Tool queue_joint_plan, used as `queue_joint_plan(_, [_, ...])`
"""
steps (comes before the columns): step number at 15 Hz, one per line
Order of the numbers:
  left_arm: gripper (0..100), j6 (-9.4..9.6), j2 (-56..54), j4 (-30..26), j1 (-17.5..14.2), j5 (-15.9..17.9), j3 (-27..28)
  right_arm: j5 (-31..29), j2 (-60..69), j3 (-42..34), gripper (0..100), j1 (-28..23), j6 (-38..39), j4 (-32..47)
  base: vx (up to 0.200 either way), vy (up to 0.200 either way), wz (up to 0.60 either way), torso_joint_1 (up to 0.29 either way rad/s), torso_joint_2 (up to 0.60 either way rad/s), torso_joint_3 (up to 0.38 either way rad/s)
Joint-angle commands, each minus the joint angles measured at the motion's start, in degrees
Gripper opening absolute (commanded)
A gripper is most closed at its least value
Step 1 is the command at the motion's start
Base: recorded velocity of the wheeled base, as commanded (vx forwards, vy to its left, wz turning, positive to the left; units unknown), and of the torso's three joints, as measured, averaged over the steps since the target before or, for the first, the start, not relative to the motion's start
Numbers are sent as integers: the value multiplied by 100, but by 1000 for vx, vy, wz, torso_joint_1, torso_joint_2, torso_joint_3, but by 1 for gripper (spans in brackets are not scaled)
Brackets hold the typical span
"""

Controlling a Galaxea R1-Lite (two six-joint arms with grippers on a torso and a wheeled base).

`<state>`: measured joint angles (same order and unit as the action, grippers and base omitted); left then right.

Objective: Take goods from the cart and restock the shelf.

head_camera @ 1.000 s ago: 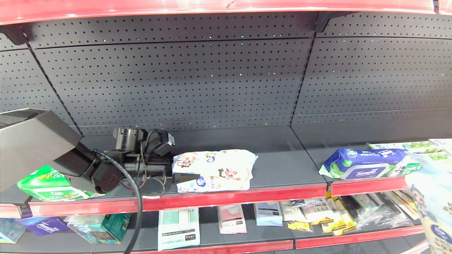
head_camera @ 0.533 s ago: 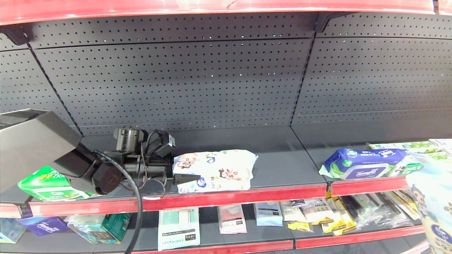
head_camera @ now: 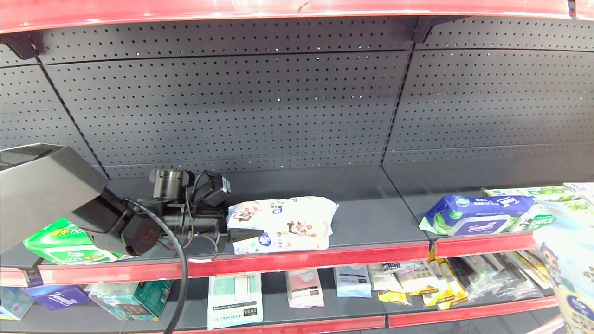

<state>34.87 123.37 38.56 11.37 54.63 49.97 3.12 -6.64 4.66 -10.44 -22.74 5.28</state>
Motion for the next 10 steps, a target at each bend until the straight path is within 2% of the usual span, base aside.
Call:
queue_joint_plan(1, [100,3,29,3,-4,-22,13,4,-12,0,0,-2,-3,-1,0,0,0,0,0,0])
queue_joint_plan(2, [100,73,29,38,-4,-66,-5,4,-4,0,0,-2,-3,-1,0,0,0,0,0,0])
queue_joint_plan(7, [100,-24,-85,64,-4,-119,-14,-4,-4,0,0,-2,-3,-1,0,0,0,0,0,0])
queue_joint_plan(9, [100,-173,-349,73,-12,-101,-5,4,-56,0,0,-2,-3,-1,0,0,0,0,0,0])
queue_joint_plan(10, [100,-314,-489,73,-12,-101,13,4,-56,0,0,-2,-3,-1,0,0,0,0,0,0])
